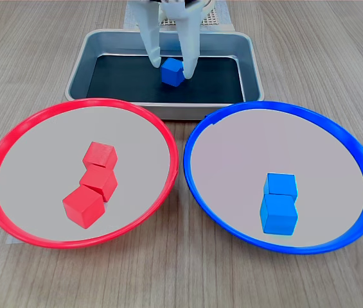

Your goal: Move six blocks from tray to matching dishes

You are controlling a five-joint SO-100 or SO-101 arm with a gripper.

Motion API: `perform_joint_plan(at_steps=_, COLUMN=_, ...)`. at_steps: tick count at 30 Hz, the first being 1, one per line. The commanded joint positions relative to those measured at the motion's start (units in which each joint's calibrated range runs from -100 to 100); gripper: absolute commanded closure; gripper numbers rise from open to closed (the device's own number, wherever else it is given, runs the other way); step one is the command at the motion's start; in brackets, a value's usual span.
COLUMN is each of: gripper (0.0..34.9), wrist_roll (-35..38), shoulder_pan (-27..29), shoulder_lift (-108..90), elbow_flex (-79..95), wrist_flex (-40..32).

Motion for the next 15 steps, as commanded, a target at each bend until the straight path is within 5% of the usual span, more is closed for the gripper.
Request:
perform_joint_plan(at_steps=1, gripper=16.6, wrist_roll=2.05, shoulder_pan=-0.59, shoulder_lift=-1.42, elbow_flex=0.86, wrist_flex=0.15)
perform_joint_plan(at_steps=8, gripper=21.2, wrist_roll=3.86, shoulder_pan=-0.31, shoulder_lift=-1.42, elbow_flex=3.59, wrist_flex=-1.0)
perform_joint_plan(at_steps=10, gripper=34.6, wrist_roll=3.91, shoulder_pan=-0.5, shoulder_lift=-1.42, elbow_flex=3.77, wrist_flex=-1.33)
perform_joint_plan(at_steps=15, gripper=34.8, wrist_roll=2.54, shoulder_pan=-2.94, shoulder_lift=-1.5, elbow_flex=-1.88, wrist_flex=0.9)
